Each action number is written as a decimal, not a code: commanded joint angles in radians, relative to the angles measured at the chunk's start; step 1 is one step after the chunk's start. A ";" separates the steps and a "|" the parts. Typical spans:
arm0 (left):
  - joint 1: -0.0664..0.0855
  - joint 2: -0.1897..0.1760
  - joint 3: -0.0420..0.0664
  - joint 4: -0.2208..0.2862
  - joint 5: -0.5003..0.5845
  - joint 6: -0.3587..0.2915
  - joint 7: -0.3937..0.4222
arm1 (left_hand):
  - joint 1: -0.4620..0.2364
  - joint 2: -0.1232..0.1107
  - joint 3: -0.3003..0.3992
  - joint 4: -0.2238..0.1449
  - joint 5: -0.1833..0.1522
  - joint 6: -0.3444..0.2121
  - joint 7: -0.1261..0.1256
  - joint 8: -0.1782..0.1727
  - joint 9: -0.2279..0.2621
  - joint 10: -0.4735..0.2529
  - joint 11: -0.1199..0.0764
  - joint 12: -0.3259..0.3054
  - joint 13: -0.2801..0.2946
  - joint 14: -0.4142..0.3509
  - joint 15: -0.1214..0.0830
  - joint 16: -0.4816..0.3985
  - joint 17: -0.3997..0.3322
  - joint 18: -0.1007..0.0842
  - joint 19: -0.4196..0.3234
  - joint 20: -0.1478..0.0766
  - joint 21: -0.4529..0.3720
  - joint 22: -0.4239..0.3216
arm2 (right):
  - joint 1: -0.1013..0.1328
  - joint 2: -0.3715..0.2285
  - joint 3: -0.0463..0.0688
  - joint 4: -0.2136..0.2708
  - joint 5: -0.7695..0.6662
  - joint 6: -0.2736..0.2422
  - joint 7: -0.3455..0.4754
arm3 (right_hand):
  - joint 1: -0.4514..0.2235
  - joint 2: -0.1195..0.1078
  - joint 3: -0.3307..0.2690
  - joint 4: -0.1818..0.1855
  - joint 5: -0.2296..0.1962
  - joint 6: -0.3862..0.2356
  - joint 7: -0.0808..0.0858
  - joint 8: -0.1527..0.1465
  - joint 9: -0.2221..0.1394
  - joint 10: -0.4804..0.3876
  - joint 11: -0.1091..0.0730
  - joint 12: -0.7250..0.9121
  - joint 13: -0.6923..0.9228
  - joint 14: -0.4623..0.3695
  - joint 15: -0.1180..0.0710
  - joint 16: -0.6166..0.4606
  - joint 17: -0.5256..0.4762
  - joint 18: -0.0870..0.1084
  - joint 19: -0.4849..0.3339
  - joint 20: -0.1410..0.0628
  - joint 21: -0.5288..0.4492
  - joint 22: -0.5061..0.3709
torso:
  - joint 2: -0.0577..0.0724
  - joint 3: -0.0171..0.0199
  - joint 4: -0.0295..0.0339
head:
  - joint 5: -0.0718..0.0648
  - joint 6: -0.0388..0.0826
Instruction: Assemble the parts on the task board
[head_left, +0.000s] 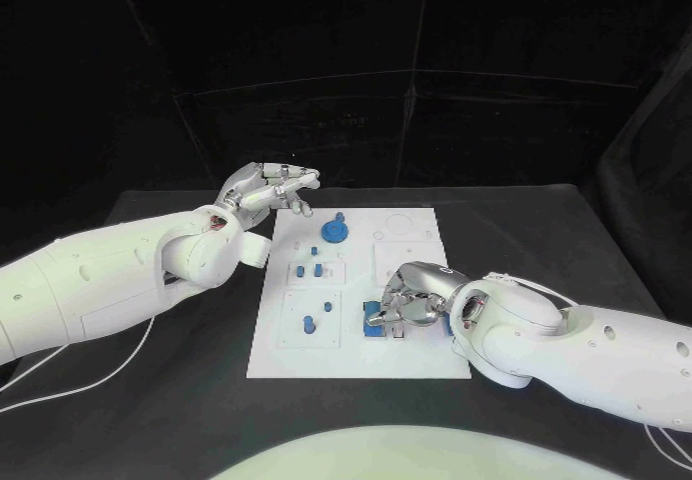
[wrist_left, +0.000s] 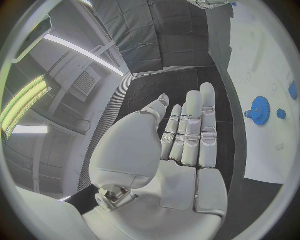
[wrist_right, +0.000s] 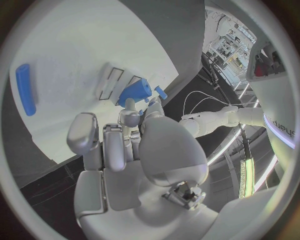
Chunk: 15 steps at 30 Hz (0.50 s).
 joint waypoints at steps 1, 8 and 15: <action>0.001 0.000 0.001 0.002 0.003 0.002 0.001 | 0.010 0.000 -0.003 -0.003 0.004 -0.007 0.002 0.004 -0.001 -0.006 -0.002 0.006 -0.002 -0.008 0.001 -0.003 -0.002 0.013 0.007 0.000 -0.004 -0.001 | 0.001 0.003 0.000 -0.002 -0.005 0.034 -0.006 | 0.018 0.002 0.009 -0.003 0.008 0.008 -0.001 -0.006 0.002 0.004 -0.003 -0.002 0.000 0.055 -0.005 -0.006 -0.002 -0.005 -0.002 0.000 -0.004 -0.002 | 0.001 -0.0004 0.0017 | 0.000 -0.001; 0.001 0.000 0.001 0.002 0.003 0.004 0.001 | 0.010 0.000 -0.003 -0.003 0.004 -0.007 0.002 0.004 -0.001 -0.006 -0.002 0.006 -0.002 -0.008 0.001 -0.003 -0.002 0.013 0.007 0.000 -0.004 -0.001 | 0.001 0.012 0.000 -0.011 -0.033 0.085 -0.040 | 0.083 0.009 0.026 -0.043 0.026 0.015 -0.003 -0.006 0.011 0.004 -0.005 -0.004 0.004 0.055 -0.007 -0.007 0.000 -0.004 -0.003 -0.001 -0.006 -0.003 | 0.001 -0.0006 0.0011 | 0.004 -0.005; 0.001 -0.001 0.001 0.002 0.003 0.005 0.001 | 0.010 0.000 -0.003 -0.003 0.004 -0.007 0.002 0.004 -0.001 -0.006 -0.002 0.006 -0.002 -0.008 0.001 -0.003 -0.002 0.013 0.007 0.000 -0.004 -0.001 | 0.001 0.016 0.000 -0.017 -0.064 0.088 -0.074 | 0.120 0.025 0.042 -0.066 0.014 0.022 -0.006 -0.005 0.017 0.010 -0.009 0.004 0.013 0.056 -0.009 -0.003 0.008 -0.006 0.001 -0.003 -0.003 0.005 | 0.001 0.0006 -0.0006 | 0.005 -0.007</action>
